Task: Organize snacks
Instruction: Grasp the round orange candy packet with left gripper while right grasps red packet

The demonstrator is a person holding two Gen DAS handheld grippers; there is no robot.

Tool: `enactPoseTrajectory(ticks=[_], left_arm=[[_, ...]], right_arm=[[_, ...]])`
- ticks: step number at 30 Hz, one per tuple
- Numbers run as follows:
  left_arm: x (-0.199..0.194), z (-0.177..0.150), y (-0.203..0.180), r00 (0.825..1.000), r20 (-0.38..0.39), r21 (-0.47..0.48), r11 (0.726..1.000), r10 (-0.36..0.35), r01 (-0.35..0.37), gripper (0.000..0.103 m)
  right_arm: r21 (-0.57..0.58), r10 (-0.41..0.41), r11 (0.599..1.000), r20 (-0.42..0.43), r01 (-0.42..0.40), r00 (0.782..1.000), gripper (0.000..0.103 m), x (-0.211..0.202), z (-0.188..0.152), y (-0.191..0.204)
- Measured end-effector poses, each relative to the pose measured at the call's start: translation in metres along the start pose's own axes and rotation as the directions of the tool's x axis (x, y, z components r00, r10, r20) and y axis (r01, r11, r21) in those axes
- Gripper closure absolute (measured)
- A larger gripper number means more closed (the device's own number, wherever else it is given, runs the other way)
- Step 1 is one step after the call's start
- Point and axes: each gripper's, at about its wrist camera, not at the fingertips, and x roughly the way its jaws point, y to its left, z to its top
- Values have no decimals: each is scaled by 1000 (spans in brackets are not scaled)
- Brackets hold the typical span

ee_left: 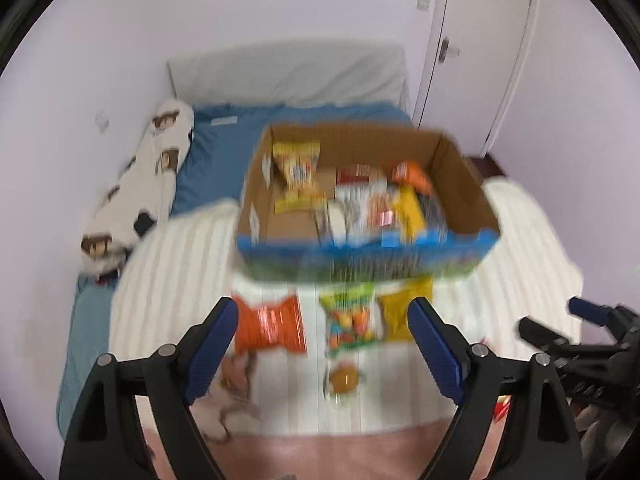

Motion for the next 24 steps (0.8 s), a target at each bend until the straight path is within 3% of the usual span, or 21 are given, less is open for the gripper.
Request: enactPoseTrajectory(ticks=[5,10,14,16,18,20,21,24], left_arm=[[61,-59,-13,983,-185,-38,999,-11,4,16],[108,-111,-21,938,-343,-90,996,-54,25,16],[128,-139,-21,908,-416,-93,996,-53,16,17],[133,-145,-16,904,-427,-95,995,-41,0,17],[135,-145,-10,903,-428,-108,994,-41,-6,17],[136,-144,-4,903,-428,-124,992,-45,-9,17],[136,-142,0,905,-424,-133,991,-48,-10,17],[137,-131,6,910,-410,-155,988,-60,-5,17]], right_arm=[[-20,-61,998,-192,58,979,7,51,-42,-41],[-102,-124,990,-319,96,940,7,112,-73,-55],[-151,-157,983,-373,107,914,7,154,-91,-50],[-179,-190,975,-368,131,910,11,165,-96,-46],[-187,-211,971,-352,152,912,22,170,-100,-41],[-154,-204,975,-348,159,915,35,169,-102,-37],[-116,-178,983,-358,145,917,35,168,-103,-35],[57,-9,998,-397,34,918,36,168,-106,-32]])
